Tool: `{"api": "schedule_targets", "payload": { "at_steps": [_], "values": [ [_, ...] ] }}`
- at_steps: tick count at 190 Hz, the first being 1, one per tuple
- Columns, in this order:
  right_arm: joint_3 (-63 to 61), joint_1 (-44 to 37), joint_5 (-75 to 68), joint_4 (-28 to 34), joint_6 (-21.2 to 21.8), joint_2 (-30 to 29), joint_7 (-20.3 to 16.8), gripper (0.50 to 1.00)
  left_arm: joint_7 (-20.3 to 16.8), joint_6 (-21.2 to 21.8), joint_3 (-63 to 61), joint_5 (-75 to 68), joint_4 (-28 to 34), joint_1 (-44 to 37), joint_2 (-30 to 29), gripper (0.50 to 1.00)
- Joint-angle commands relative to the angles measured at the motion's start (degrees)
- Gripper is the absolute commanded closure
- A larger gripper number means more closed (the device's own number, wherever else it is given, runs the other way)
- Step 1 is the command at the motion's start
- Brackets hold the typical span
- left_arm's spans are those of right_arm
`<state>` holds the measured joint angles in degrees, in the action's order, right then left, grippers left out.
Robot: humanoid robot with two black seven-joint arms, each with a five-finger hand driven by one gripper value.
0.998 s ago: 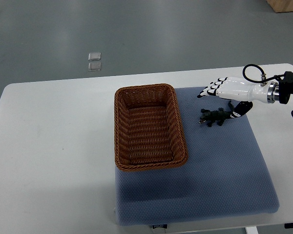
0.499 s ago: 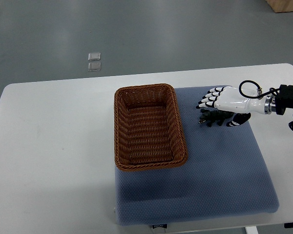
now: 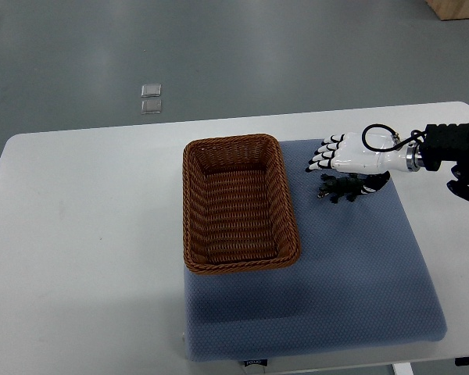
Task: Place crocodile in brown basket with right hand
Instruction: 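Lift the crocodile off the mat with the right hand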
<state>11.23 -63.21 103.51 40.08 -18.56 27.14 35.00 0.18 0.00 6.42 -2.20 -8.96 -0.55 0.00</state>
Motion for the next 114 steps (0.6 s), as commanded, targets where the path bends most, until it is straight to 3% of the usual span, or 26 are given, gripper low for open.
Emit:
{"api": "schedule_targets", "payload": {
  "at_steps": [1,114],
  "values": [
    [3.18,-1.12,0.02,-1.40,0.02,-0.94,0.00,0.564,0.00,0.00,0.00,0.00,0.00,0.02,0.00,0.500],
    [5.99,-2.36,0.02,-3.87,2.22,-4.02,0.00,0.572,0.00,0.00,0.00,0.00,0.00,0.02,0.00,0.500]
  ]
}}
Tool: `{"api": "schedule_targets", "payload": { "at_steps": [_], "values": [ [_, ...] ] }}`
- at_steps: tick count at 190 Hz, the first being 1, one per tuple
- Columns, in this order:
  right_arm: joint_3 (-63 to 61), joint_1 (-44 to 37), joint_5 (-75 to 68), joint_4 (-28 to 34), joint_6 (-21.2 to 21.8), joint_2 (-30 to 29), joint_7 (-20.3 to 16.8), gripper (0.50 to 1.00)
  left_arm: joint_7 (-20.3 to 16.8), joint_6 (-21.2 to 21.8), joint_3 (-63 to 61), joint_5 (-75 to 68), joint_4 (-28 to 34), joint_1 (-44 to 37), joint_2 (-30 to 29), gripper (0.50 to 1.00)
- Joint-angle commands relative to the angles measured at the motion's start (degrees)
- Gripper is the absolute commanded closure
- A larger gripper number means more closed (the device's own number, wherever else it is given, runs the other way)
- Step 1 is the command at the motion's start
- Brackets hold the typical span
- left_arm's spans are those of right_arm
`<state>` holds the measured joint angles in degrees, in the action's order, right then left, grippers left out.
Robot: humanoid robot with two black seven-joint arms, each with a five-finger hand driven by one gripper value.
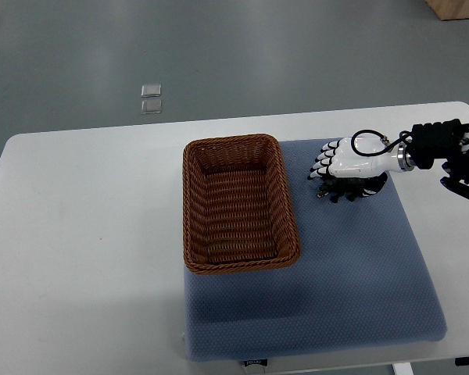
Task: Place crocodile in brown basket with right hand
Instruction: 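Lift the crocodile off the mat with the right hand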
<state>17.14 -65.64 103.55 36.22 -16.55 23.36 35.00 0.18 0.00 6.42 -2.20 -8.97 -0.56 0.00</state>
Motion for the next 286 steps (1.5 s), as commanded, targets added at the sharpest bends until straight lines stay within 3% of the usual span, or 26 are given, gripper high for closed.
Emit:
{"api": "schedule_targets", "payload": {
  "at_steps": [1,33,87,108,142,286],
  "values": [
    [0.08,0.08,-0.01,-0.01,0.20,-0.25,0.00,0.572,0.00,0.00,0.00,0.00,0.00,0.03,0.00,0.500],
    [0.08,-0.01,-0.01,-0.01,0.20,-0.34,0.00,0.607,0.00,0.00,0.00,0.00,0.00,0.03,0.00,0.500],
    [0.00,-0.01,-0.01,-0.09,2.49,-0.42,0.00,0.791,0.00,0.00,0.00,0.00,0.00,0.03,0.00,0.500],
    [0.00,-0.01,-0.10,-0.27,2.49,-0.60,0.00,0.905,0.00,0.00,0.00,0.00,0.00,-0.06,0.00,0.500],
    [0.00,-0.01,-0.27,-0.36,2.57,-0.60,0.00,0.989,0.00,0.00,0.00,0.00,0.00,-0.06,0.00,0.500],
    [-1.06,-4.58,-4.23,-0.53,3.37,1.25,0.00,1.000,0.00,0.00,0.00,0.00,0.00,0.03,0.00,0.500]
  ]
}}
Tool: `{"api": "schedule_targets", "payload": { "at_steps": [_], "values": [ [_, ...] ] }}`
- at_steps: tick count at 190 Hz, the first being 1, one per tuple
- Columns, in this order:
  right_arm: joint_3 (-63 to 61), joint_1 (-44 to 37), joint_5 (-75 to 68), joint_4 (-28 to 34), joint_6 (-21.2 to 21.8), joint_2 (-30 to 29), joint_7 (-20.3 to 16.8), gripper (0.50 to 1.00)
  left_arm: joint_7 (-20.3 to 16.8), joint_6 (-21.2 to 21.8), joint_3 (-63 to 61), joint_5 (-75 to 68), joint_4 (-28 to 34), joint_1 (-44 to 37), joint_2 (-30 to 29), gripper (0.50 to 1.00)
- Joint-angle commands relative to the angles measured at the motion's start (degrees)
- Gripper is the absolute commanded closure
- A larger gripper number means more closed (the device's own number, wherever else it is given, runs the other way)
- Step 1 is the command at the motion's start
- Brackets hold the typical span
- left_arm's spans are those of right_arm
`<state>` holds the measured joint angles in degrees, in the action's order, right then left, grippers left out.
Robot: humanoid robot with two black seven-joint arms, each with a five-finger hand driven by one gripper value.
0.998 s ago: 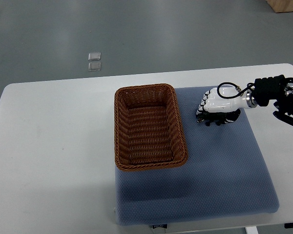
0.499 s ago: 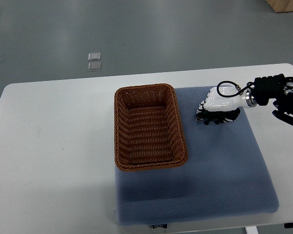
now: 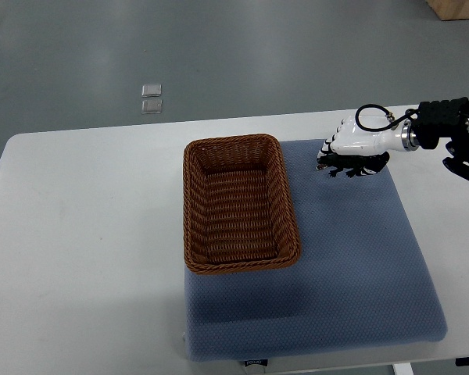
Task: Place crocodile in brown basket with right hand
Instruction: 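Lift the crocodile off the mat with the right hand, then carry the crocodile over the basket and open the right hand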
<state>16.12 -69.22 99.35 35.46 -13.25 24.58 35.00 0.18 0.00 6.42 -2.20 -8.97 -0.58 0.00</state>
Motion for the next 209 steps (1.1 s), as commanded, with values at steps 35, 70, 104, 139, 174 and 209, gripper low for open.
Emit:
{"api": "schedule_targets", "payload": {
  "at_steps": [35,70,104,139,174,209],
  "values": [
    [-0.04,-3.91,-0.12,1.02,0.15,-0.14,0.00,1.000,-0.01,0.00,0.00,0.00,0.00,-0.03,0.00,0.500],
    [-0.13,-7.60,-0.21,4.97,0.33,-0.93,0.00,1.000,-0.01,0.00,0.00,0.00,0.00,-0.03,0.00,0.500],
    [-3.20,-9.80,-0.64,9.45,4.81,-4.01,0.00,1.000,-0.01,0.00,0.00,0.00,0.00,-0.03,0.00,0.500],
    [-7.77,-9.36,-0.73,12.18,11.93,-9.63,0.00,1.000,-0.01,0.00,0.00,0.00,0.00,0.06,0.00,0.500],
    [-9.53,-7.69,-1.35,11.30,16.32,-15.87,0.00,1.000,-0.01,0.00,0.00,0.00,0.00,0.06,0.00,0.500],
    [-9.80,-6.46,-1.44,10.33,16.50,-18.78,0.00,0.926,-0.01,0.00,0.00,0.00,0.00,-0.03,0.00,0.500]
  ]
}}
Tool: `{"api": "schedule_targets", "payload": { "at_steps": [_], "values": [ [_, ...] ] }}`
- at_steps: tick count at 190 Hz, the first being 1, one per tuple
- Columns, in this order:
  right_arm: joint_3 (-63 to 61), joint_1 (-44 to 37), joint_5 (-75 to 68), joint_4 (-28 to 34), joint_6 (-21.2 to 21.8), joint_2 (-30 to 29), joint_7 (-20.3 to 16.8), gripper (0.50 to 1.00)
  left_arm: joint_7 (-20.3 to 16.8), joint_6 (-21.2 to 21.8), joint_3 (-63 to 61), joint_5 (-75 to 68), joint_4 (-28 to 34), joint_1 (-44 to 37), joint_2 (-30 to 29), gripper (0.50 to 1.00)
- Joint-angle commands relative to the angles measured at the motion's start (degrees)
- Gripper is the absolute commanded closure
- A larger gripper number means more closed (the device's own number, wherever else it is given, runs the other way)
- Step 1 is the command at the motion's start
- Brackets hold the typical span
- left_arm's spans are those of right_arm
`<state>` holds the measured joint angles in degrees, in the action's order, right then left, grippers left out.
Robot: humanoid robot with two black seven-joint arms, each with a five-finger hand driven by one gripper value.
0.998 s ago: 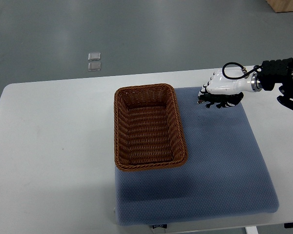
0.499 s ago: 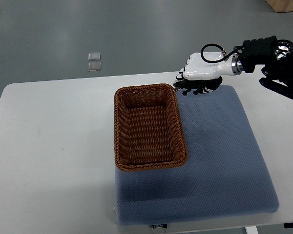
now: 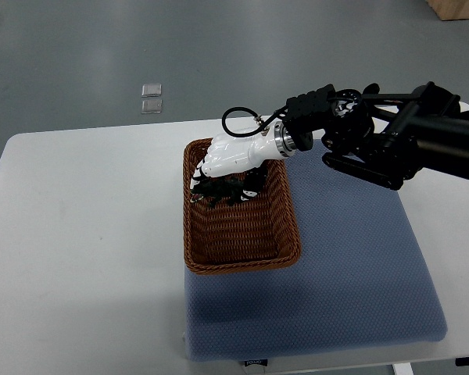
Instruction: Place crocodile in brown basket with right hand
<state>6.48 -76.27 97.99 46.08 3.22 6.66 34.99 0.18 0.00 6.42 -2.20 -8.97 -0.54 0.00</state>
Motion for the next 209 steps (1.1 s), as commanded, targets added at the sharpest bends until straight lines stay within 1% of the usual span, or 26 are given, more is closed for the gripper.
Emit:
{"api": "schedule_targets", "payload": {
  "at_steps": [1,12,25,39,49,50,52,59,64,66,68,69,70,73,74,75,76,77,81,107,128,146,159,182,196,209],
  "values": [
    [-0.15,0.60,-0.08,-0.29,0.03,-0.86,0.01,0.926,-0.01,0.00,0.00,0.00,0.00,-0.08,0.00,0.500],
    [-0.06,0.60,0.00,-0.64,-0.15,-0.86,0.01,0.908,-0.01,0.00,0.00,0.00,0.00,-0.08,0.00,0.500],
    [-0.06,0.69,0.09,-1.87,-0.50,-0.94,0.01,0.857,-0.01,0.00,0.00,0.00,0.00,0.01,0.00,0.500],
    [0.02,1.30,0.18,-2.05,-0.59,-0.59,0.01,0.834,0.08,0.00,0.00,0.00,0.00,0.01,0.00,0.500],
    [0.02,1.57,0.18,-2.05,-0.59,-0.33,0.01,0.779,-0.01,0.00,0.00,0.00,0.00,0.01,0.00,0.500],
    [0.11,1.57,0.18,-2.05,-0.59,-0.33,0.01,0.763,-0.01,0.00,0.00,0.00,0.00,-0.08,0.00,0.500],
    [0.11,1.57,0.18,-2.05,-0.50,-0.24,0.01,0.750,-0.01,0.00,0.00,0.00,0.00,0.01,0.00,0.500],
    [0.11,1.57,0.18,-2.05,-0.59,-0.06,0.01,0.724,-0.01,0.00,0.00,0.00,0.00,0.01,0.00,0.500],
    [0.11,1.66,0.18,-2.05,-0.59,0.02,0.01,0.693,-0.01,0.00,0.00,0.00,0.00,-0.08,0.00,0.500],
    [0.11,1.66,0.18,-2.05,-0.59,0.02,0.01,0.693,-0.01,0.00,0.00,0.00,0.00,-0.08,0.00,0.500],
    [0.11,1.66,0.09,-2.05,-0.59,0.02,0.01,0.681,-0.01,0.00,0.00,0.00,0.00,-0.08,0.00,0.500],
    [0.11,1.66,0.09,-2.05,-0.59,0.02,0.01,0.665,-0.01,0.00,0.00,0.00,0.00,0.01,0.00,0.500],
    [0.11,1.66,0.09,-2.05,-0.59,0.02,0.01,0.664,-0.01,0.00,0.00,0.00,0.00,0.01,0.00,0.500],
    [0.11,1.66,0.09,-2.05,-0.59,0.02,0.01,0.630,-0.01,0.00,0.00,0.00,0.00,0.01,0.00,0.500],
    [0.11,1.66,0.09,-2.05,-0.59,0.02,0.01,0.630,-0.01,0.00,0.00,0.00,0.00,0.01,0.00,0.500],
    [0.11,1.66,0.09,-2.05,-0.59,0.02,0.01,0.613,-0.01,0.00,0.00,0.00,0.00,0.01,0.00,0.500],
    [0.11,1.66,0.09,-2.05,-0.59,0.02,0.01,0.613,-0.01,0.00,0.00,0.00,0.00,0.01,0.00,0.500],
    [0.03,1.66,0.00,-2.05,-0.59,0.02,0.01,0.597,-0.01,0.00,0.00,0.00,0.00,0.01,0.00,0.500],
    [0.02,1.66,-0.08,-2.05,-0.67,0.11,0.01,0.579,-0.01,0.00,0.00,0.00,0.00,0.01,0.00,0.500],
    [-0.06,1.74,-0.52,-1.96,-2.96,0.20,0.01,0.570,-0.01,0.00,0.00,0.00,0.00,-0.08,0.00,0.500],
    [-0.94,2.71,-2.81,-2.05,-8.05,0.38,0.01,0.570,-0.01,0.00,0.00,0.00,0.00,0.01,0.00,0.500],
    [-3.93,2.89,-8.08,-2.05,-8.76,1.34,0.01,0.572,-0.01,0.00,0.00,0.00,0.00,-0.08,0.00,0.500],
    [-6.57,2.71,-14.32,-1.96,-6.74,1.69,0.01,0.572,-0.01,0.00,0.00,0.00,0.00,-0.08,0.00,0.500],
    [-11.57,3.06,-27.58,-1.96,1.78,4.50,0.01,0.572,-0.01,0.00,0.00,0.00,0.00,-0.08,0.00,0.500],
    [-14.92,3.33,-34.10,-1.96,5.30,6.26,0.01,0.572,-0.01,0.00,0.00,0.00,0.00,-0.08,0.00,0.500],
    [-17.99,4.47,-41.82,-1.96,10.04,8.55,-3.17,0.570,-0.01,0.00,0.00,0.00,0.00,0.01,0.00,0.500]
  ]
}}
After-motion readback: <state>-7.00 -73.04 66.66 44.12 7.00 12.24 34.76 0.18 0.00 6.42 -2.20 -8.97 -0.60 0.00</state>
